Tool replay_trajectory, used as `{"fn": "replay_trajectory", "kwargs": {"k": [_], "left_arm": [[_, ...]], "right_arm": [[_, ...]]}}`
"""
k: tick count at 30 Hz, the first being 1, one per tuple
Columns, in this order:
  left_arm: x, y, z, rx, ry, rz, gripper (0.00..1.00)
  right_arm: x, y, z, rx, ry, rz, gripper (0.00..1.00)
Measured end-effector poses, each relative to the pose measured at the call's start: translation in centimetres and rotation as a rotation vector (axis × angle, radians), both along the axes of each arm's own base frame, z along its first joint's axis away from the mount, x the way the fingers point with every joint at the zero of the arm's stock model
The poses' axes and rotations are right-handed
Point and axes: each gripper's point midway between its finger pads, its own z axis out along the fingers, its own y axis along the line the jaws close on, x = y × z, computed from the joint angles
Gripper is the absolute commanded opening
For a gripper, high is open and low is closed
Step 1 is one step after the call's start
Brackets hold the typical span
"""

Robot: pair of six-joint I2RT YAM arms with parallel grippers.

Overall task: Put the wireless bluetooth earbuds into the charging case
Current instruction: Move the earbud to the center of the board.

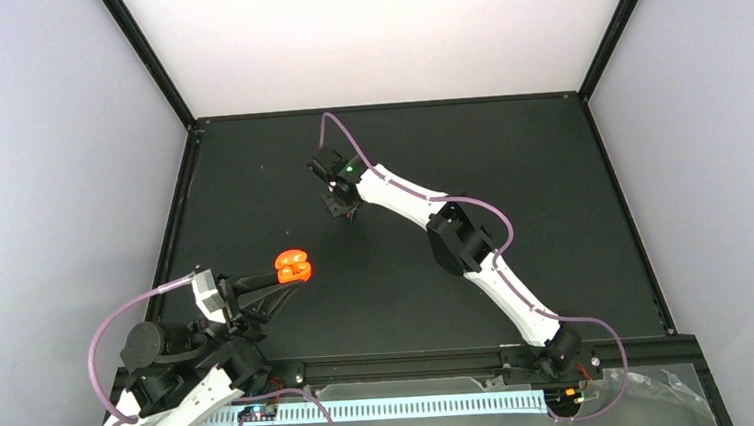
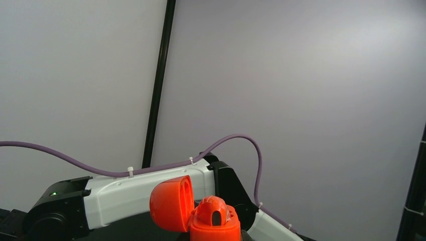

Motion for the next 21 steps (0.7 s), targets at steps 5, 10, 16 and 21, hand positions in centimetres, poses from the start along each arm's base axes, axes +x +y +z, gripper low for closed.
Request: {"fn": "replay_trajectory", "kwargs": {"k": [5,10,16,21], "left_arm": [[-0.11,-0.12,-0.14,0.005,0.004,-0.010,0.02],[-0.22,-0.19,-0.17,0.006,0.004,-0.018,0.02],[-0.23,-0.24,-0.26,0.010,0.007,-0.021,0.02],[-0.19,-0.29,-0.42,0.015,0.012,-0.021,0.02]], "right_arm": [[-0.35,0.00,-0.02,0.001,0.014,-0.022,0.19],[-0.62,0.01,-0.07,0.000,0.021,-0.033,0.18],[-0.62,0.03,-0.06,0.000,0.023,-0.036,0.25],[-0.88,0.49,-0.05,0.014,0.031,-0.040,0.34]]}}
